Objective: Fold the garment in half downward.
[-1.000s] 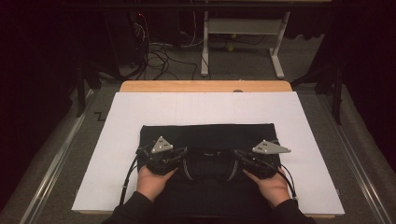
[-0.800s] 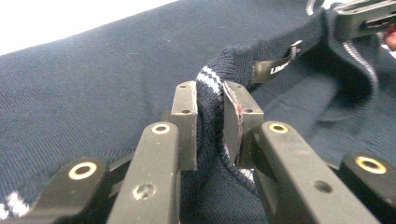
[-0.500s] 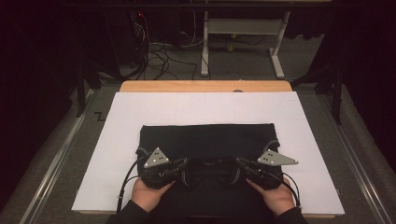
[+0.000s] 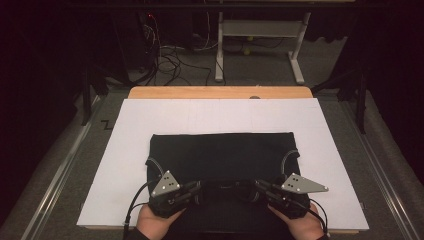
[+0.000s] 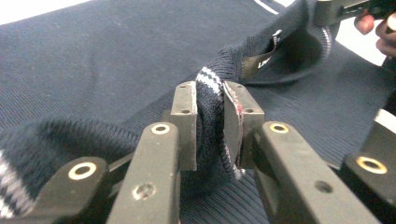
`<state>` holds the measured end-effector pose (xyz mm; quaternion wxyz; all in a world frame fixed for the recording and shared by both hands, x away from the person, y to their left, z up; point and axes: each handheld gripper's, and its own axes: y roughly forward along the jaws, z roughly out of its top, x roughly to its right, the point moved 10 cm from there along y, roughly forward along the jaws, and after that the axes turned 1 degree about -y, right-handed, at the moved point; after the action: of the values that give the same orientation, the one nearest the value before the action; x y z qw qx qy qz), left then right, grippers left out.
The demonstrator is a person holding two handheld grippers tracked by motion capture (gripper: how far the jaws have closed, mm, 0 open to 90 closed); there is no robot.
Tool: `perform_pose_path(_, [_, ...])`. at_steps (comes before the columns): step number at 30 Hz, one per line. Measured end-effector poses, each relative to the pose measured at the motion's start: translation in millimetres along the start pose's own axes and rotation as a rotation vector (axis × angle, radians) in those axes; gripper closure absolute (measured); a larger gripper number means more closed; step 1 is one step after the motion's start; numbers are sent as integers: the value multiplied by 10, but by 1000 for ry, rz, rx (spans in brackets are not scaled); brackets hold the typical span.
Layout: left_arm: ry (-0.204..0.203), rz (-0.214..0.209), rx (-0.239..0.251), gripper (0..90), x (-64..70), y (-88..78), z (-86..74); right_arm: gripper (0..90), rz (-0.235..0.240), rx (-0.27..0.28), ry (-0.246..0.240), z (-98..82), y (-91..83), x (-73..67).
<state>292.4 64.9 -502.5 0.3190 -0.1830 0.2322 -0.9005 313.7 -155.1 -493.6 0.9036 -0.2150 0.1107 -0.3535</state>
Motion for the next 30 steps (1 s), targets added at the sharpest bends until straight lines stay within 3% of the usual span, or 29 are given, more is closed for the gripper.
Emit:
perform_pose_path(17, [26,-38,14,720,278,-176,-115,817,46,21,-20,-53,-218,-216])
perform_pose_path(30, [17,-54,-8,701,380,-224,-275,815,92,-27,-22,-245,-275,-377])
